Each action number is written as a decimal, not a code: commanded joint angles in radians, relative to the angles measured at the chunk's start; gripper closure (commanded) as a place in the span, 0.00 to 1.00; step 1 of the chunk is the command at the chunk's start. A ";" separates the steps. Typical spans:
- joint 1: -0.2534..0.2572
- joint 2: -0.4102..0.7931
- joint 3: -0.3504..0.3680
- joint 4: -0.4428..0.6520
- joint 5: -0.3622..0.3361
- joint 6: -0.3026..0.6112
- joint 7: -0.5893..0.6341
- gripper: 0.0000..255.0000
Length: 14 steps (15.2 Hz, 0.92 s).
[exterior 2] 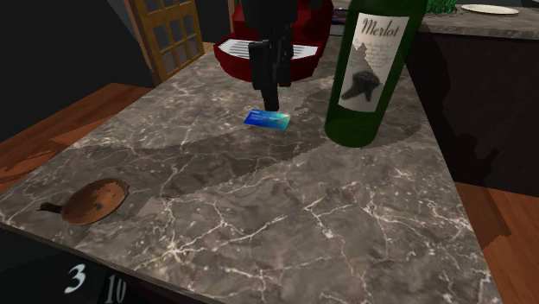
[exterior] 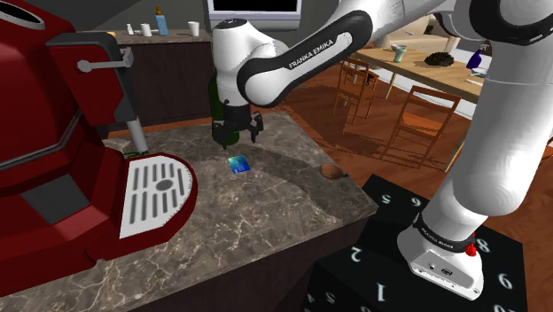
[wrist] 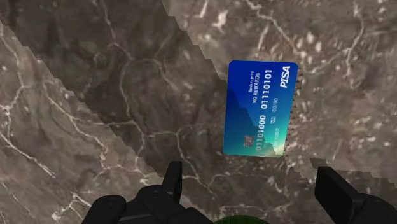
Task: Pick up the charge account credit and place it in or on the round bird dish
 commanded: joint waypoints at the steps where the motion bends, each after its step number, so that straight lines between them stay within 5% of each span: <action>1: 0.019 0.060 -0.010 0.054 -0.038 0.002 0.049 0.00; 14: 0.027 0.120 -0.031 0.030 -0.080 0.079 0.076 0.00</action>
